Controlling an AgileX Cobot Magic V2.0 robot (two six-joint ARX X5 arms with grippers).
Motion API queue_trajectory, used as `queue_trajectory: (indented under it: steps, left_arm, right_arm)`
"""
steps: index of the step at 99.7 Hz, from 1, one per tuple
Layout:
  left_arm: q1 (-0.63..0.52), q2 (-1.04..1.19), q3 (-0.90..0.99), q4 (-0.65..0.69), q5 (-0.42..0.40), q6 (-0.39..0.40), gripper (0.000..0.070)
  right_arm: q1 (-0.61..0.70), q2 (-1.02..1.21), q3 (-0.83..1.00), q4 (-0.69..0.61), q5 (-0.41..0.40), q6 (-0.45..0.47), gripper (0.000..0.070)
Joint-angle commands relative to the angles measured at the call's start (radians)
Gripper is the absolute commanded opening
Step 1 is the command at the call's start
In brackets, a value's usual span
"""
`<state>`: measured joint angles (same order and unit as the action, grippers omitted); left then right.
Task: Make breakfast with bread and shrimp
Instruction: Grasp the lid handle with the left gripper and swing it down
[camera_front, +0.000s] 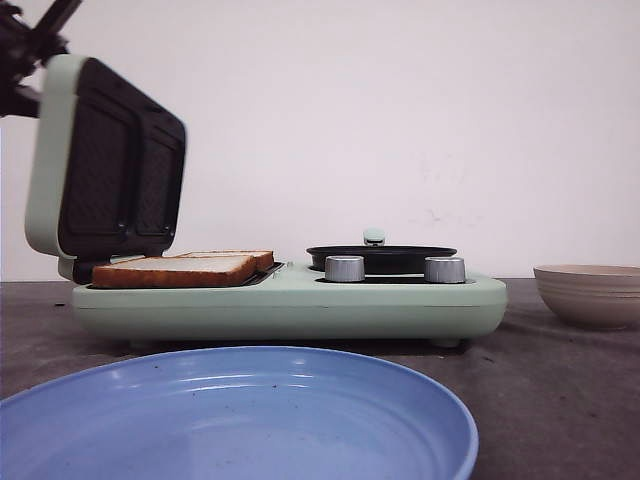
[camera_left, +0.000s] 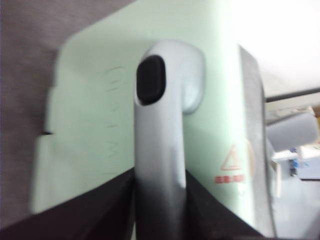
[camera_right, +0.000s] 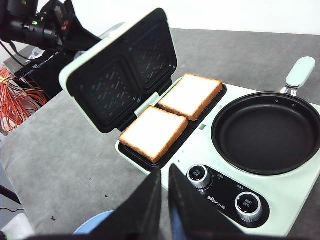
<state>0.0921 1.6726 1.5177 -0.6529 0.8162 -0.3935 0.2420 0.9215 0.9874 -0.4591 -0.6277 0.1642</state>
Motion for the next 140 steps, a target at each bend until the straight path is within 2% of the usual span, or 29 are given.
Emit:
queue_trajectory:
  steps: [1, 20, 31, 43, 63, 79, 89, 98, 108, 140]
  left_arm:
    - [-0.029, 0.028, 0.010, 0.019, 0.023, -0.020, 0.0103]
    - [-0.072, 0.028, 0.010, 0.027, 0.021, -0.019, 0.0100]
    - [-0.102, 0.028, 0.010, 0.048, 0.001, -0.015, 0.0020]
    - [-0.141, 0.028, 0.010, 0.070, -0.055, -0.011, 0.0015]
    - [-0.210, 0.028, 0.010, 0.076, -0.219, 0.002, 0.0015]
    - [-0.273, 0.030, 0.010, 0.077, -0.393, 0.041, 0.0015]
    - [-0.319, 0.040, 0.010, 0.078, -0.530, 0.058, 0.0015]
    - [-0.362, 0.059, 0.010, 0.078, -0.602, 0.068, 0.0016]
    - [-0.399, 0.087, 0.010, 0.090, -0.630, 0.077, 0.0016]
    - [-0.455, 0.175, 0.010, 0.084, -0.632, 0.079, 0.0030]
  right_arm:
    - [0.005, 0.004, 0.005, 0.012, -0.001, 0.008, 0.0012]
    - [0.005, 0.004, 0.005, 0.011, -0.003, 0.012, 0.0012]
    - [0.005, 0.004, 0.005, 0.011, -0.004, 0.012, 0.0012]
    - [0.005, 0.004, 0.005, 0.011, -0.003, 0.014, 0.0012]
    - [0.005, 0.004, 0.005, 0.011, -0.005, 0.020, 0.0012]
    - [0.005, 0.004, 0.005, 0.014, -0.005, 0.032, 0.0012]
    - [0.005, 0.004, 0.005, 0.035, -0.005, 0.039, 0.0012]
    - [0.005, 0.004, 0.005, 0.066, -0.006, 0.048, 0.0012]
    - [0.005, 0.004, 0.006, 0.097, -0.007, 0.073, 0.0012]
    - [0.005, 0.002, 0.006, 0.114, -0.036, 0.092, 0.0012]
